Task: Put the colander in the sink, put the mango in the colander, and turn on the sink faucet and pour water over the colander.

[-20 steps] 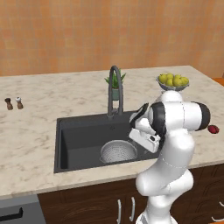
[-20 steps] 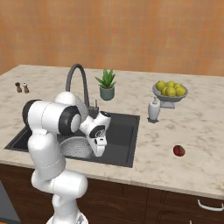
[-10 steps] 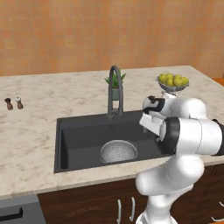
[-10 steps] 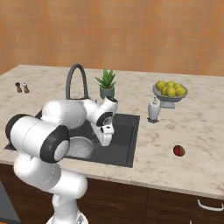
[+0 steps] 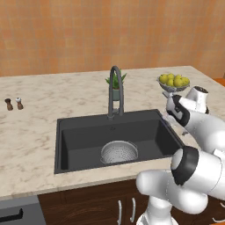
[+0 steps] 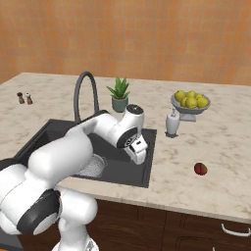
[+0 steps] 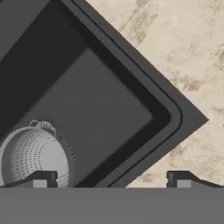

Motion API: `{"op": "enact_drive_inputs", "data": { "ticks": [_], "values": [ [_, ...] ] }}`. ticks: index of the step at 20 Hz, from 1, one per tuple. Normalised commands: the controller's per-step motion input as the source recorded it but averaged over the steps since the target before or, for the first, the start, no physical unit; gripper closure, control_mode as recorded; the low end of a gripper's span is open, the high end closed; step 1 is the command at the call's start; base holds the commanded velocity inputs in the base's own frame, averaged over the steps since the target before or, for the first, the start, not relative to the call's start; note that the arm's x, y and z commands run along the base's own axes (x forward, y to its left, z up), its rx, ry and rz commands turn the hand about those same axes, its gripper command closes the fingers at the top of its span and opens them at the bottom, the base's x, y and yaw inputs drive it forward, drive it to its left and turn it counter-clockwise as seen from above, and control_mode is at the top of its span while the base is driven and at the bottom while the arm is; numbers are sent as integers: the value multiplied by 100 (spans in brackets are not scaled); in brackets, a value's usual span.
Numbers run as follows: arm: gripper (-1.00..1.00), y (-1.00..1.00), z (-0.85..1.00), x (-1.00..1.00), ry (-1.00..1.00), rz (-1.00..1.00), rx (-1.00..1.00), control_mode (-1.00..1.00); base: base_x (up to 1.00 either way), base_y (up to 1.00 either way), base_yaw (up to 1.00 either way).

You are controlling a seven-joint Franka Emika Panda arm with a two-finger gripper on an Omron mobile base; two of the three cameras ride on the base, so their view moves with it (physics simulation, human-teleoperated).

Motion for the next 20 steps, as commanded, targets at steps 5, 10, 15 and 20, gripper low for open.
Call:
{"op": "enact_drive_inputs", "data": {
  "ticks": [5,10,15,20],
  "values": [
    [-100,-97,34,-10,-18,16,-16,-100,0,0,0],
    [-100,-91,31,0,-6,15,-10,-100,0,0,0],
    [-100,-70,7,0,0,15,-7,-100,0,0,0],
    [-100,-67,0,0,0,17,-11,-100,0,0,0]
  ]
}}
